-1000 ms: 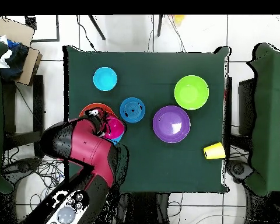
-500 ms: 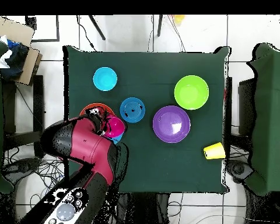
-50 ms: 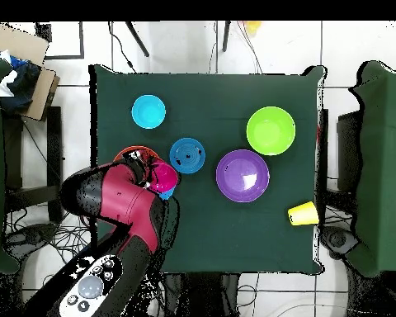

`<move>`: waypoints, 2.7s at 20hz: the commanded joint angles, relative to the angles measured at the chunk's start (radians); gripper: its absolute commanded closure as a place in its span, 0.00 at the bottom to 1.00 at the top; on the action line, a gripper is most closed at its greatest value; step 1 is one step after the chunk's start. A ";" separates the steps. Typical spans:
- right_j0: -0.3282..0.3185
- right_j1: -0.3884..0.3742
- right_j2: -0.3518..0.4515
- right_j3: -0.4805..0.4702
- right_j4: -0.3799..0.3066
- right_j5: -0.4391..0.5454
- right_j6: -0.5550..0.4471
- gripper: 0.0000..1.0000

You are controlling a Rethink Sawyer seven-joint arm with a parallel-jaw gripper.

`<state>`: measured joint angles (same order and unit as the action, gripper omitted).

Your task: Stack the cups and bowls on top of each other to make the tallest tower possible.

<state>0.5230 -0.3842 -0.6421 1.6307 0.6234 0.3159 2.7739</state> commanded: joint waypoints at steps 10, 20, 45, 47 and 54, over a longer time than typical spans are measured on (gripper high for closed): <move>0.007 0.040 0.064 -0.059 0.028 0.096 0.196 1.00; -0.001 0.001 0.083 -0.030 0.029 0.097 0.186 1.00; -0.002 -0.074 0.133 0.072 0.013 0.034 0.159 1.00; 0.000 -0.075 0.135 0.075 0.012 0.030 0.158 1.00; 0.002 -0.087 0.166 0.130 0.009 -0.029 0.152 1.00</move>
<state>0.5233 -0.4813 -0.6443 1.6756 0.6232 0.3155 2.7739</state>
